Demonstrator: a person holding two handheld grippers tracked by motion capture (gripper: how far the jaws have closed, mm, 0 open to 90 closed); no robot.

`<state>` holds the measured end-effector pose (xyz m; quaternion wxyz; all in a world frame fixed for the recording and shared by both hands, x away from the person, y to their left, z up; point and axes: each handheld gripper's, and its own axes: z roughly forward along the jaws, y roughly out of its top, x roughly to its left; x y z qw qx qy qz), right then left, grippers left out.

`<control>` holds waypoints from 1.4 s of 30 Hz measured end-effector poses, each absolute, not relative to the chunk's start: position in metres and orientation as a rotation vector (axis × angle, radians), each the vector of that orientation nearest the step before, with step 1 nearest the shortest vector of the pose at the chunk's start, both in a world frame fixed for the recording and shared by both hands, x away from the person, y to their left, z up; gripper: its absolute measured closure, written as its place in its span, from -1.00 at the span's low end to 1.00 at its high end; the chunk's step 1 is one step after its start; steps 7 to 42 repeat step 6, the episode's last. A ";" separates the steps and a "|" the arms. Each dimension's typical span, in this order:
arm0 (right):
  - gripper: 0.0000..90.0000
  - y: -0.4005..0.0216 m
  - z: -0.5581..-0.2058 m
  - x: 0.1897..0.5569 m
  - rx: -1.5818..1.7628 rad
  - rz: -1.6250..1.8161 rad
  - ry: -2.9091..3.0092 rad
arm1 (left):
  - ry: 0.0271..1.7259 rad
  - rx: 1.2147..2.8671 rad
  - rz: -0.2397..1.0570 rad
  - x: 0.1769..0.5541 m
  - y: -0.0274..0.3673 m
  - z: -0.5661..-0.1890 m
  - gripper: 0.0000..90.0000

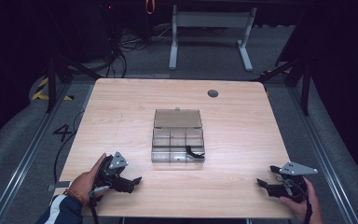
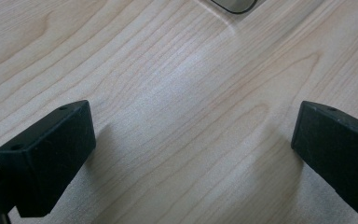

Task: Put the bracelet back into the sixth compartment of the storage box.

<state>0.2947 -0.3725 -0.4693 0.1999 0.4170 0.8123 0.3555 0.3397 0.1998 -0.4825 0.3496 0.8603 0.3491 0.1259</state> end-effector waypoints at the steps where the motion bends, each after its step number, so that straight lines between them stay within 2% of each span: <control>1: -0.54 -0.372 -0.469 0.295 1.166 0.994 2.271 | 0.905 2.230 0.325 0.340 0.200 -0.482 -1.00; 42: -0.54 -0.372 -0.469 0.295 1.168 0.993 2.270 | 0.905 2.230 0.325 0.340 0.200 -0.482 -1.00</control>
